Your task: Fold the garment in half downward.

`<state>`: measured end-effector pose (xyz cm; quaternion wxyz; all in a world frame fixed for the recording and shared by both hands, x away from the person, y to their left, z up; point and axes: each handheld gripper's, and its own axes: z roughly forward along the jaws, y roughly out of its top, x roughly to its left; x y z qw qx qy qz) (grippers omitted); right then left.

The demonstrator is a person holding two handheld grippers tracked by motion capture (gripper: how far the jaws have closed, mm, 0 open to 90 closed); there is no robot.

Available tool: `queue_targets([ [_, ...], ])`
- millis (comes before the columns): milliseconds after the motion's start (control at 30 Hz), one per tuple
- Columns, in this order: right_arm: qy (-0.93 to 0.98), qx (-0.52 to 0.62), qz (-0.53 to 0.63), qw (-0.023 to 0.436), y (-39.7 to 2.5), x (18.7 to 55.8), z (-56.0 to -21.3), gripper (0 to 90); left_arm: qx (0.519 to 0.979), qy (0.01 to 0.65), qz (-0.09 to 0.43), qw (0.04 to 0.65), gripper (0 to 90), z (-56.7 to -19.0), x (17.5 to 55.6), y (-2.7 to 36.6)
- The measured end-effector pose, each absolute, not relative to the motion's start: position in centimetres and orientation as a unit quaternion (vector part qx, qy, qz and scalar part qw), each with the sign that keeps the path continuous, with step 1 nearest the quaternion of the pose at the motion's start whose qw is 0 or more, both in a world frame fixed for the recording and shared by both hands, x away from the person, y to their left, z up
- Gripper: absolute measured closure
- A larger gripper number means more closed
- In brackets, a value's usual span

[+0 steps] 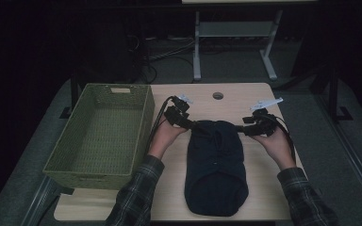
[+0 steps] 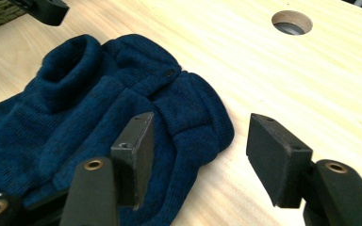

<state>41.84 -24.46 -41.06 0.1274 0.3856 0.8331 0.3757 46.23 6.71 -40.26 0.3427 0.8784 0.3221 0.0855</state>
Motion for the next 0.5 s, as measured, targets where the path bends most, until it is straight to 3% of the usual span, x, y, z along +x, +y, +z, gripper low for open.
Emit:
queue_targets([
  [500, 0.83, 0.388, 0.378, 0.134, -23.6, 44.1, -41.1, 40.7, 0.883, 0.336, 0.082, 0.318, 36.3, -42.4, 49.5, 5.8],
])
